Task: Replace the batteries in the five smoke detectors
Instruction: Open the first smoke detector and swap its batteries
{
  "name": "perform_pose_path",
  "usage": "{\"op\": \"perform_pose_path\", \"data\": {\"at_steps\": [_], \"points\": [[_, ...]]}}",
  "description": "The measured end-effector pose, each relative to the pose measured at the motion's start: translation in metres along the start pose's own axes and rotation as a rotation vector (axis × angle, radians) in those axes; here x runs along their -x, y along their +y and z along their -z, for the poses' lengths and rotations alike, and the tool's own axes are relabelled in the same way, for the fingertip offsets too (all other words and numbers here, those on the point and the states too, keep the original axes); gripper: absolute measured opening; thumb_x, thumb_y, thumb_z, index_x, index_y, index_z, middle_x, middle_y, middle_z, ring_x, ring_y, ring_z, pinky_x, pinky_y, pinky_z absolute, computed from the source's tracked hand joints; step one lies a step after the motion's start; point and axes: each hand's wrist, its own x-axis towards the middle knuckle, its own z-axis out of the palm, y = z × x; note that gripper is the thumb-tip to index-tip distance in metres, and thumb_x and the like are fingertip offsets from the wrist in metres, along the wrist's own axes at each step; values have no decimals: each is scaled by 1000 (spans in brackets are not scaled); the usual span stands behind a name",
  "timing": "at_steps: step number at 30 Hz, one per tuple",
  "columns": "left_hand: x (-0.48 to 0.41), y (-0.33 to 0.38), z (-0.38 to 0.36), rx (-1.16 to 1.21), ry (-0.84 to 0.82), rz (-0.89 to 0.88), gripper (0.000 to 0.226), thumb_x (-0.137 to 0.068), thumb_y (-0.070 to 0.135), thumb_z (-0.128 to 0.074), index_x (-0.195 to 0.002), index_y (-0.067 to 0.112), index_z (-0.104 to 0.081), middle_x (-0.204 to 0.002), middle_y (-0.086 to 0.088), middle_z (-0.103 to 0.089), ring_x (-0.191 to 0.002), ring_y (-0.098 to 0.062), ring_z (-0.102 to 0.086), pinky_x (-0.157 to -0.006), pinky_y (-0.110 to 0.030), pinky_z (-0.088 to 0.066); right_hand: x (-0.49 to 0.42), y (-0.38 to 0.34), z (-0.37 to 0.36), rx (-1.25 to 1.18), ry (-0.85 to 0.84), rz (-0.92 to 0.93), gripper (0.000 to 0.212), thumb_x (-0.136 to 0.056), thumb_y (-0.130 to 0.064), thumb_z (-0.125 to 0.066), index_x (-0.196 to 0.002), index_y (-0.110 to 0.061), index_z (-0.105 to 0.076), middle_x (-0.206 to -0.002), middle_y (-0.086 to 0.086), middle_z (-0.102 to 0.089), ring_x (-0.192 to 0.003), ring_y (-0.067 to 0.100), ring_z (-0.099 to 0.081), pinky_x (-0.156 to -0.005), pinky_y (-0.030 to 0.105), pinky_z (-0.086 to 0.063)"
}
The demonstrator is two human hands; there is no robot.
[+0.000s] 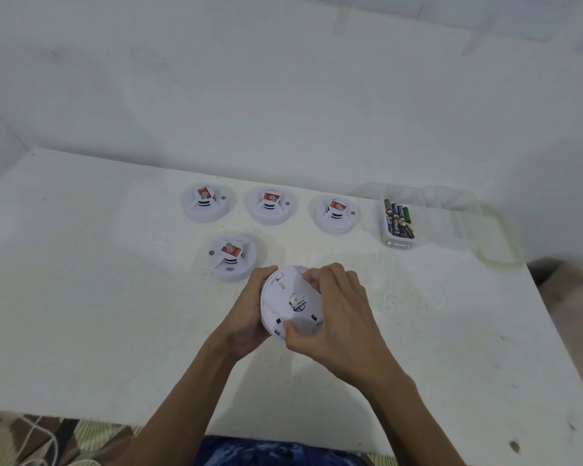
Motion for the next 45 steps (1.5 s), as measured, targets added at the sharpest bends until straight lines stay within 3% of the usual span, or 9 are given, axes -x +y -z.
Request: {"op": "perform_pose_path", "data": {"at_steps": [11,19,25,28,32,35,38,41,45], "points": [[2,2,2,-10,13,19,43,-101,23,-24,-92,22,-65,-79,3,-75,-71,-10,-71,-63,-23,-57,-2,-5,1,14,37,19,71,-62,-63,-57,-116,-18,-49,-101,3,-56,-87,11,-46,-66,21,-44],[0,-3,4,25,20,19,53,-101,20,-24,-84,28,-73,-77,5,-75,-72,-11,-71,-65,-25,-57,-2,-12,12,-64,-42,-14,70,-68,-56,-60,-124,-17,-45,-110,-7,-40,-99,9,-39,-78,18,-40],[-4,-3,17,180,-13,85,45,-88,42,-37,-100,19,-73,-103,-14,-72,-92,-31,-70,-72,-45,-59,1,-3,37,-626,69,-119,57,-69,-43,-65,-120,-21,-54,-110,-6,-58,-100,7,-58,-78,16,-50],[-6,-3,23,221,-95,171,57,-87,50,-33,-124,18,-62,-127,-25,-59,-107,-46,-61,-73,-49,-57,2,19,38,-1143,96,-336,37,-77,-20,-59,-113,-14,-60,-100,3,-66,-93,18,-62,-77,27,-51],[-11,-6,32,275,-107,189,62,-82,55,-36,-125,18,-61,-131,-27,-54,-108,-45,-60,-75,-47,-57,8,46,24,-1671,62,-635,32,-84,-23,-60,-112,-6,-60,-100,13,-68,-94,27,-66,-77,36,-56],[-12,-5,32,272,-147,166,59,-83,53,-33,-116,20,-68,-123,-26,-61,-103,-42,-63,-74,-45,-58,14,62,2,-1438,141,-746,23,-97,-12,-47,-113,-3,-61,-109,17,-65,-101,34,-62,-83,42,-52],[-12,-4,31,277,-167,172,59,-84,52,-29,-110,21,-71,-117,-24,-65,-99,-41,-66,-73,-43,-58,16,72,-14,-1020,100,-696,9,-86,-9,-55,-83,-1,-60,-82,13,-60,-77,25,-54,-65,33,-45],[-11,-4,30,256,-166,172,58,-82,53,-30,-109,22,-72,-115,-22,-66,-98,-40,-67,-73,-42,-57,15,78,-27,-632,81,-671,9,-82,-12,-56,-87,-9,-63,-76,2,-64,-69,18,-58,-59,20,-42],[-12,-5,32,223,-218,140,62,-68,63,-62,-115,24,-69,-118,-19,-66,-103,-38,-65,-78,-43,-58,17,91,-48,-359,103,-616,22,-81,-31,-48,-83,-12,-59,-79,1,-62,-72,16,-57,-58,16,-39]]}}
